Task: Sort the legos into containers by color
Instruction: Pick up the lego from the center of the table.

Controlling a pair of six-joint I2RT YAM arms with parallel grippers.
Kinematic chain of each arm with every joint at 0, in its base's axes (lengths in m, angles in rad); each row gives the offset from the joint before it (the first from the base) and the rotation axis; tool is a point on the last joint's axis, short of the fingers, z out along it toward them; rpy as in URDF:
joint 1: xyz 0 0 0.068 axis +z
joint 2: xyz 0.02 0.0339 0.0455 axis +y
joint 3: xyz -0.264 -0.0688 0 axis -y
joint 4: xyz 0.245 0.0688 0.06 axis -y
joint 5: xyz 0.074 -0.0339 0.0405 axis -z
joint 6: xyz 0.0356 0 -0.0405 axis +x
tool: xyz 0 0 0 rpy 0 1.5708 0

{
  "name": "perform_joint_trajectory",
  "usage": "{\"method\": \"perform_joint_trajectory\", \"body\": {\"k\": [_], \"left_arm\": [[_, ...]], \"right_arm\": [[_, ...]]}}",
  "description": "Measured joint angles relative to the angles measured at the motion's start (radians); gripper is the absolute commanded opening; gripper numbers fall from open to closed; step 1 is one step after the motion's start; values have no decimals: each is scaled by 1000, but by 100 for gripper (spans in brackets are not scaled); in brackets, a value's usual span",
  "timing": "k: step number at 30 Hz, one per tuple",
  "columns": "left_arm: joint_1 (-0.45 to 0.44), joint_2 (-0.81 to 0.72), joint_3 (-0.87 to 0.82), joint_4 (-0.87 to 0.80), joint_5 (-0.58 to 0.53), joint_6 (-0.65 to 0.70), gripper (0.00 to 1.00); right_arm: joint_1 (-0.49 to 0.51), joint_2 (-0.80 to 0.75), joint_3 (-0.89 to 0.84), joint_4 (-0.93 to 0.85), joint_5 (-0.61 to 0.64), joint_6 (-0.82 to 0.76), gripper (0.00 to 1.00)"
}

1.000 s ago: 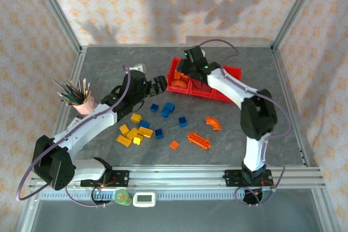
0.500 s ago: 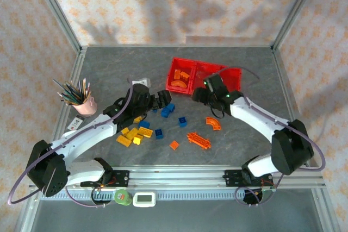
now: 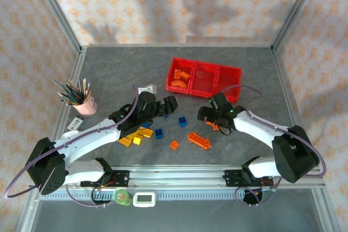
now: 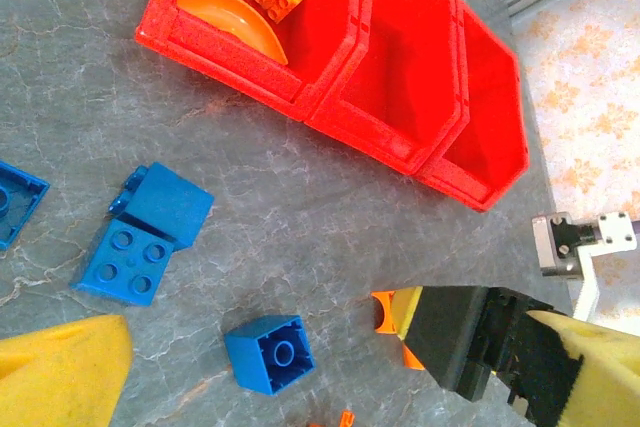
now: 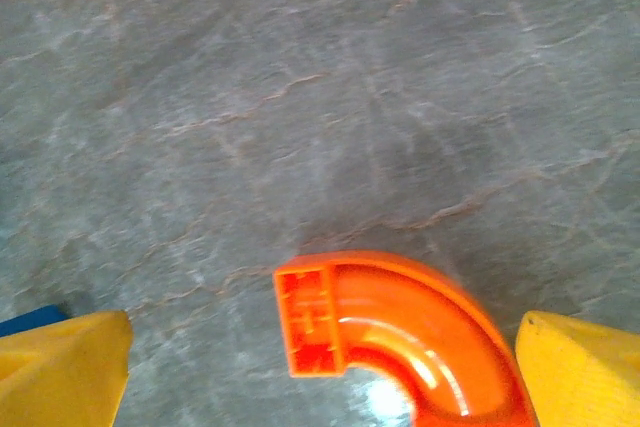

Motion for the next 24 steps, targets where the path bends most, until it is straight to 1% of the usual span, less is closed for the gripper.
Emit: {"method": "perform_joint_trajectory", "body": {"k": [3, 8, 12, 18, 24], "left_arm": [[0, 8, 0, 2, -5, -2, 99], [0, 10, 0, 3, -13, -3, 99], [0, 10, 0, 3, -28, -3, 99], [0, 10, 0, 3, -32, -3, 99], [0, 10, 0, 3, -32, -3, 99]], "right_arm": [[-13, 21, -2, 17, 9, -3, 99], [-8, 43, -6, 22, 8, -2, 95], [32, 41, -8, 12, 8, 13, 85], [112, 38, -11, -34, 32, 49, 80], [129, 38, -11, -92, 84, 89, 67]]}}
